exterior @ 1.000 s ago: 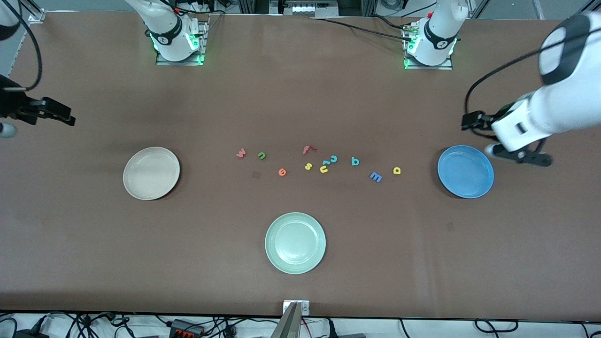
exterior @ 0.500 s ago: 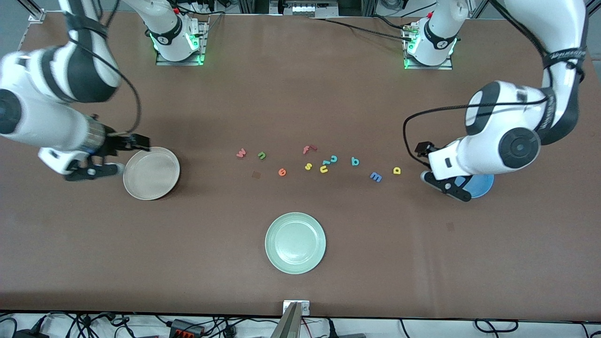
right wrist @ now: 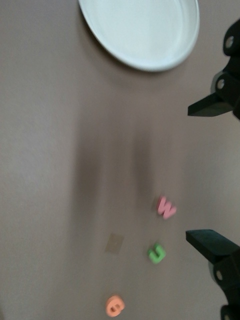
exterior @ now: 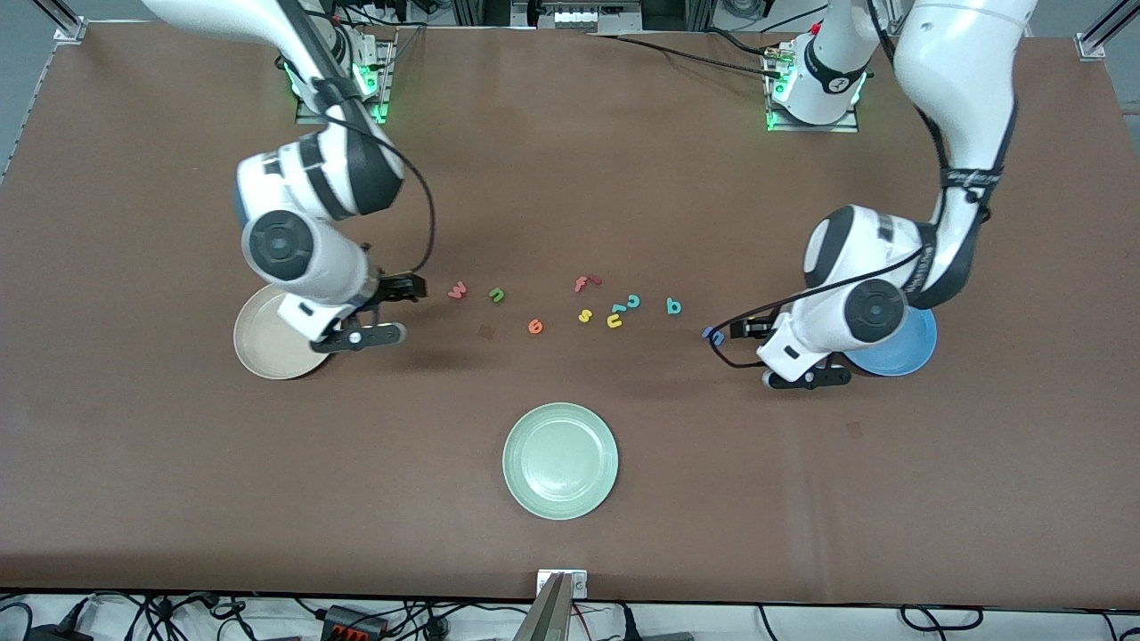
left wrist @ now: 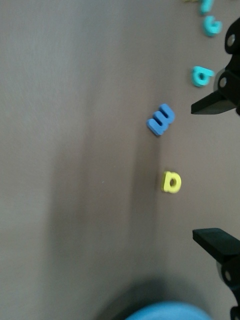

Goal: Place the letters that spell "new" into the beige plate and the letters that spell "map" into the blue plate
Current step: 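Grasp blue E with the left gripper while the right gripper grasps pink M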

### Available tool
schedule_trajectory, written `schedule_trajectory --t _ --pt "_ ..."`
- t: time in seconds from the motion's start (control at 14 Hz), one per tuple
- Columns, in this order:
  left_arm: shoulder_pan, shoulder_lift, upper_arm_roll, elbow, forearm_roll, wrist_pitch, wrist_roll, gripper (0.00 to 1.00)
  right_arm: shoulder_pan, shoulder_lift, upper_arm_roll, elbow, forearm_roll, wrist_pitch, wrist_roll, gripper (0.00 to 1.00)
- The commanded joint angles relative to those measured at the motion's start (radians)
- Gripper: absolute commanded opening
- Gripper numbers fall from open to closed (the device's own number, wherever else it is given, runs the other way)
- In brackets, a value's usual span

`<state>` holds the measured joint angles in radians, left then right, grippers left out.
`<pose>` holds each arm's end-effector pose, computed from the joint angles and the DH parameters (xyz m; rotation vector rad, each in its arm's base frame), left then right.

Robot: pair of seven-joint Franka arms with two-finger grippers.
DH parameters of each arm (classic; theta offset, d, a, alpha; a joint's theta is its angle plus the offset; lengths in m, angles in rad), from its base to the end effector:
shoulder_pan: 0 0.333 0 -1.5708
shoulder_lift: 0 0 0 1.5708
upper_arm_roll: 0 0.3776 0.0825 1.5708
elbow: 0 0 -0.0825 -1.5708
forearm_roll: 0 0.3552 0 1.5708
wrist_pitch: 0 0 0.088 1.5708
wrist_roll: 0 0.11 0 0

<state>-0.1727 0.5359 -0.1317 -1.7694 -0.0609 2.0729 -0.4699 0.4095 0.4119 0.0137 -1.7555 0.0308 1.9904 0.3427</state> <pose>0.6157 -0.1859 0.3142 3.0752 0.3265 -0.3988 0.5779 0.2613 0.3910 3.0920 0.1002 -0.2735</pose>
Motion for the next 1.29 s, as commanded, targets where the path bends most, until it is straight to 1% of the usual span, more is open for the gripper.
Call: schedule_trajectory --t 0.0,0.14,0.21,0.29,0.36,0.5,0.71,0.79,0.93,1.07,1.21 --pt "-0.027 0.01 0.003 -0.016 -0.017 0.033 -0.246 1.0 0.054 0.048 -0.011 -0.015 0.008 0.077 0.239 1.0" --pt "-0.051 0.027 0.001 -0.016 -0.019 0.073 -0.471 1.0 0.081 0.079 -0.011 -0.05 0.008 0.17 0.411 1.0" --pt "-0.054 0.045 -0.005 -0.016 -0.02 0.117 -0.571 1.0 0.093 0.087 -0.011 -0.076 0.008 0.223 0.506 1.0" --pt "-0.053 0.065 -0.031 -0.016 -0.022 0.16 -0.672 1.0 0.1 0.091 -0.011 -0.103 0.008 0.281 0.603 1.0" --pt "-0.053 0.079 -0.035 -0.018 -0.02 0.183 -0.735 1.0 0.11 0.099 -0.011 -0.126 0.008 0.325 0.686 1.0" --pt "-0.047 0.088 -0.037 -0.018 -0.02 0.187 -0.754 1.0 0.135 0.113 -0.011 -0.154 0.008 0.372 0.78 1.0" --pt "-0.044 0.122 -0.037 -0.018 -0.02 0.206 -0.756 0.76 0.146 0.119 -0.011 -0.177 0.008 0.375 0.823 1.0" --pt "-0.045 0.127 -0.039 -0.018 -0.02 0.207 -0.756 0.66 0.146 0.116 -0.011 -0.197 0.008 0.376 0.823 1.0" --pt "-0.047 0.127 -0.048 -0.018 -0.02 0.208 -0.757 0.54 0.146 0.107 -0.011 -0.231 0.008 0.377 0.823 1.0" --pt "-0.042 0.134 -0.048 -0.018 -0.02 0.208 -0.754 0.46 0.146 0.096 -0.011 -0.243 0.008 0.378 0.823 0.99" --pt "-0.042 0.139 -0.048 -0.018 -0.02 0.208 -0.754 0.31 0.146 0.097 -0.011 -0.243 0.008 0.39 0.823 0.92"
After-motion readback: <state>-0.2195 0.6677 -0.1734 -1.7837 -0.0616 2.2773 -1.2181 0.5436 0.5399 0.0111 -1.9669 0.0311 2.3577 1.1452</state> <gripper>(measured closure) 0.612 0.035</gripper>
